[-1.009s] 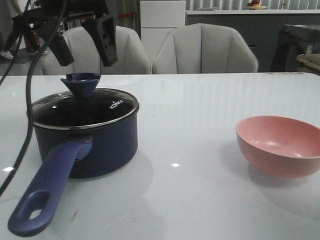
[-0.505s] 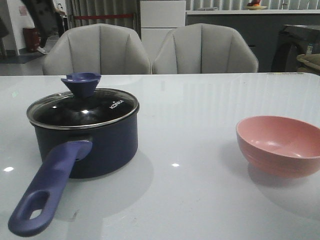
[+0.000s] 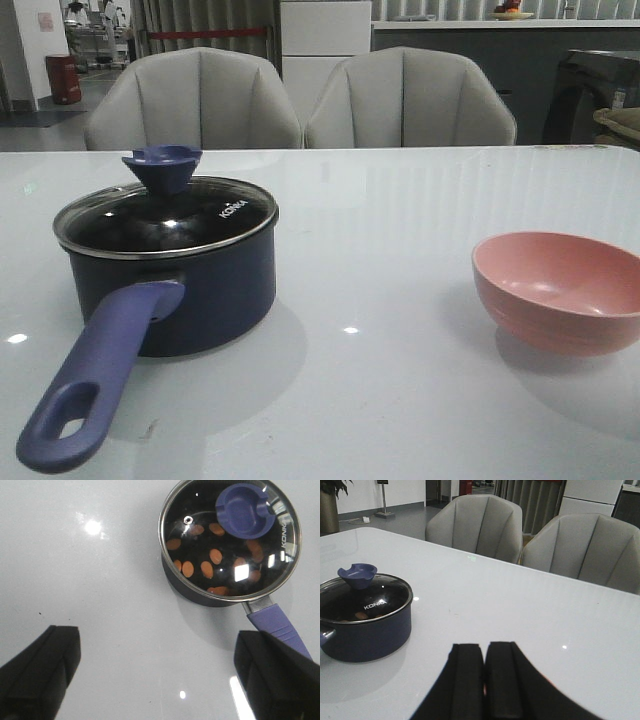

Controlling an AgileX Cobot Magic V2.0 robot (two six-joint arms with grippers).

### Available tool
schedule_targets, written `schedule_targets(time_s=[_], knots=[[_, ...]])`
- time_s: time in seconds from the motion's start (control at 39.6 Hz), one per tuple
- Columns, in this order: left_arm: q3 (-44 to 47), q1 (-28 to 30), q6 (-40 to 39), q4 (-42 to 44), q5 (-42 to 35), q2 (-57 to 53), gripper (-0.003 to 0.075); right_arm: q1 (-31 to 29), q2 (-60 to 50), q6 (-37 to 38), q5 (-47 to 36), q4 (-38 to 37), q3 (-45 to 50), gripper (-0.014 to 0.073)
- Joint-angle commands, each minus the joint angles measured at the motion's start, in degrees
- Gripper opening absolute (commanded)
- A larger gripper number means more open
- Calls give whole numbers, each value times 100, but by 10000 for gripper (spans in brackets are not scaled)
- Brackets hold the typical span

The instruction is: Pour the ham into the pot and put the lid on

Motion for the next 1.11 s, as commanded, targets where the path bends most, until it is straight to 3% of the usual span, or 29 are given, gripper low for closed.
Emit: schedule_targets(time_s=[0.0, 0.38, 0.66, 0.81, 0.91, 1.08], knots=[[409, 16, 11, -28, -781, -742, 649, 11, 16, -37, -421, 0, -163, 155], [2701, 16, 19, 231, -2614, -3449, 648, 11, 16, -37, -421, 0, -163, 155], [3987, 16, 19, 191, -2790, -5815, 648, 11, 16, -37, -421, 0, -163, 155], [4215, 16, 8, 191, -3155, -6438, 637, 11, 16, -37, -421, 0, -163, 155], [4223, 2, 8, 191, -3185, -6285, 512, 11, 16, -37, -413, 0, -163, 155], [4223, 2, 8, 191, -3273, -6285, 95, 11, 16, -37, -413, 0, -163, 155]])
